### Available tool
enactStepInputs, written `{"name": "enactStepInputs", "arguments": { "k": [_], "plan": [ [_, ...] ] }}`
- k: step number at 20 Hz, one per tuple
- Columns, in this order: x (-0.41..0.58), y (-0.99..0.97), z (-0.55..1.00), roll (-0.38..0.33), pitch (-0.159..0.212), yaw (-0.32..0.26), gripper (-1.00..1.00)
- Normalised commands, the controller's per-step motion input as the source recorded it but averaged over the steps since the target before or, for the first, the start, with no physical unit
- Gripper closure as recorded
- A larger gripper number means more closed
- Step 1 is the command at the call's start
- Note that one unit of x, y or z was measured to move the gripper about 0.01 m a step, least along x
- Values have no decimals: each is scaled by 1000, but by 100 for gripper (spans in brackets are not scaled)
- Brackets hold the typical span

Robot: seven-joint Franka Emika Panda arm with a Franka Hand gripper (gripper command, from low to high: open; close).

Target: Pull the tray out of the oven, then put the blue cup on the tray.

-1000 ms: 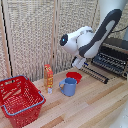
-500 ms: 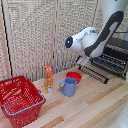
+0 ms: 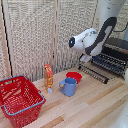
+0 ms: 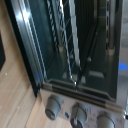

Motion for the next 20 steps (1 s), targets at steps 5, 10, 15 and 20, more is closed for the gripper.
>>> {"name": "enactStepInputs", "arguments": {
  "k": [5, 10, 15, 20],
  "plan": [
    [5, -513, -20, 62, 40, -48, -100],
    [-162, -652, 29, 36, 0, -25, -100],
    [-106, -586, 39, 6, 3, -13, -100],
    [72, -355, -9, 30, 40, -37, -100]
  ]
}}
